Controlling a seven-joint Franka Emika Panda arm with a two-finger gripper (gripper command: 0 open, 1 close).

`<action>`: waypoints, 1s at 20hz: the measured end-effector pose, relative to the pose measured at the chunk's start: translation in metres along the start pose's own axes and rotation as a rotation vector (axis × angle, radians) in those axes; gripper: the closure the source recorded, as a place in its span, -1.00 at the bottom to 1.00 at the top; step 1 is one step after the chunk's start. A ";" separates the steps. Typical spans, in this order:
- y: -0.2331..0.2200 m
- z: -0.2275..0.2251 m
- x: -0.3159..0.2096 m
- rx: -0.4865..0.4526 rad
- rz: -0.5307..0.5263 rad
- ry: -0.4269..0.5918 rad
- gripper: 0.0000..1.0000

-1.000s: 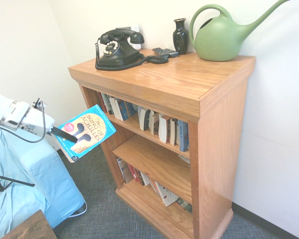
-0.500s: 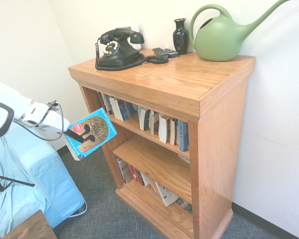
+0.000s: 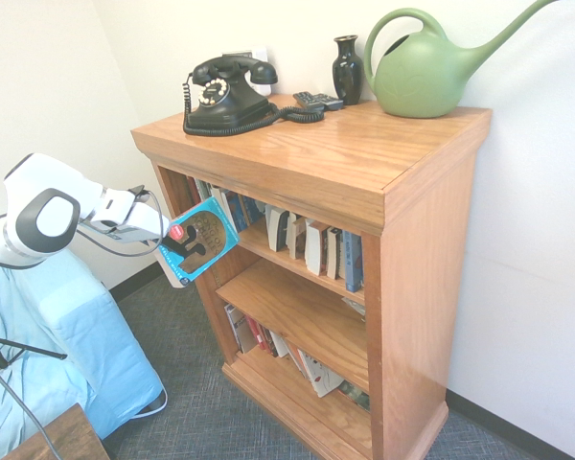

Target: Organize the shelf

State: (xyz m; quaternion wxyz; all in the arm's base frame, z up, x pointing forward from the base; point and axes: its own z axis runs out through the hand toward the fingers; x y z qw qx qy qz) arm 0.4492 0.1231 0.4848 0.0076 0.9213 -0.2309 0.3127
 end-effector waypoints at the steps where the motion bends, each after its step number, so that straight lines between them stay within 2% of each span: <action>1: -0.006 0.005 0.005 0.006 -0.001 0.010 1.00; 10: -0.041 0.060 -0.011 0.049 -0.014 0.038 1.00; 20: -0.054 0.084 0.019 0.092 0.070 0.058 1.00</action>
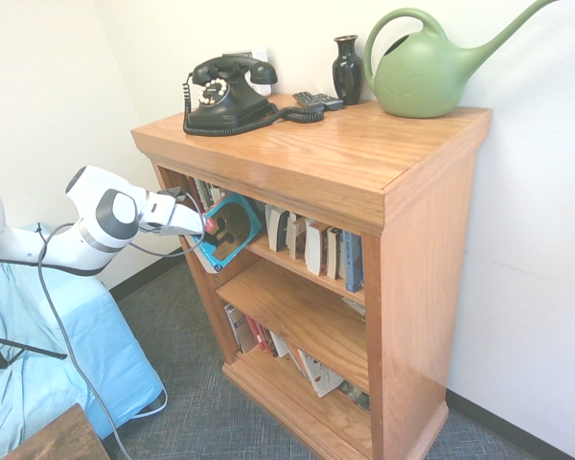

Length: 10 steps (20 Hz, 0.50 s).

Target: Organize the shelf

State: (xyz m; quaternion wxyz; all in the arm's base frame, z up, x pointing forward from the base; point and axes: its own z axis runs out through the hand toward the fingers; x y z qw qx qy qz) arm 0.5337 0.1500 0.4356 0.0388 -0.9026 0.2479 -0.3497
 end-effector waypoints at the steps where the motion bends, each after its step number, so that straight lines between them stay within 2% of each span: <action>1: -0.003 0.001 0.003 0.006 0.005 0.007 1.00; 10: -0.022 0.015 0.032 0.042 0.022 0.027 1.00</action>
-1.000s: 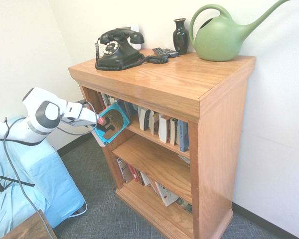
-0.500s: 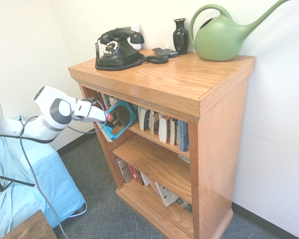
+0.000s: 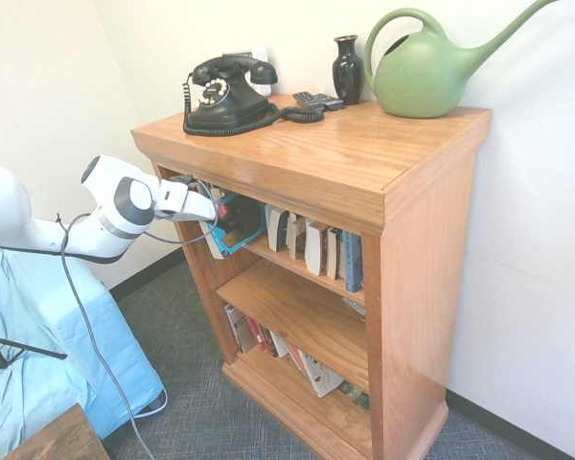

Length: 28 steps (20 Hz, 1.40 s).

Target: Organize the shelf

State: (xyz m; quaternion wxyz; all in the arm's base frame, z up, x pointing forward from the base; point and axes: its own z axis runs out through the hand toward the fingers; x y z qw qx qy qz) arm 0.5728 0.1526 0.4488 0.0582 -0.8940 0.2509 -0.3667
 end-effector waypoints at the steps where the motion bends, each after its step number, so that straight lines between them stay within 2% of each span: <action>1: -0.003 0.002 0.001 0.004 0.001 -0.001 1.00; 14: -0.021 0.006 -0.005 0.022 -0.023 0.022 1.00; 15: -0.021 0.009 -0.005 0.022 -0.024 0.024 -1.00; 28: -0.020 0.026 -0.006 0.017 -0.027 0.023 -1.00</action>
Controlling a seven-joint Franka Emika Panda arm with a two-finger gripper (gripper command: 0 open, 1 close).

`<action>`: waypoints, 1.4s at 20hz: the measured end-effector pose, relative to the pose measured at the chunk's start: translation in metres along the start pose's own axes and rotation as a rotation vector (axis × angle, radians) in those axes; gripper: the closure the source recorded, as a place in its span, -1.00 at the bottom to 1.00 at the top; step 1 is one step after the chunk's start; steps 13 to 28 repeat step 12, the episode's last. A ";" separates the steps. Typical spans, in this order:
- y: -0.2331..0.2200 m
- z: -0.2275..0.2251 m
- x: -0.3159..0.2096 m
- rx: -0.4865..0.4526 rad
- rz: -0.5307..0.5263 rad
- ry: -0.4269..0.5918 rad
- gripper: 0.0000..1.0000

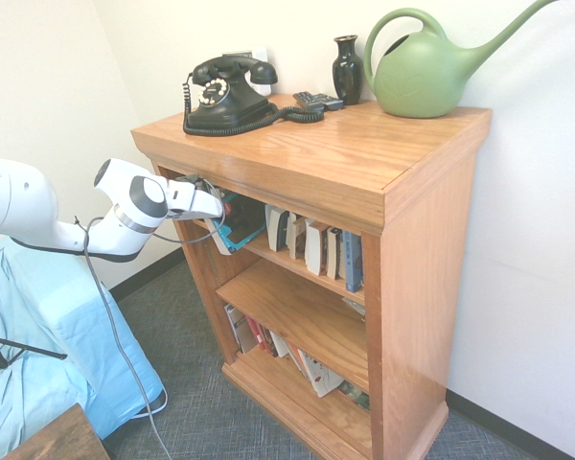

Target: Organize the shelf

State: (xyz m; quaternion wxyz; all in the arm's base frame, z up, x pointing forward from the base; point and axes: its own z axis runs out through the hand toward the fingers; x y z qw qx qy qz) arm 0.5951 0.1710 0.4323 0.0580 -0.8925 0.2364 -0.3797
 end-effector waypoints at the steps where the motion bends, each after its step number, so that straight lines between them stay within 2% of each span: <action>1: 0.000 0.000 -0.001 -0.001 0.000 0.000 -1.00; 5: 0.010 -0.006 -0.013 -0.003 -0.002 -0.009 -1.00; 12: 0.052 -0.038 -0.035 0.017 0.003 -0.007 -1.00; 28: 0.052 -0.038 -0.035 0.017 0.003 -0.007 -1.00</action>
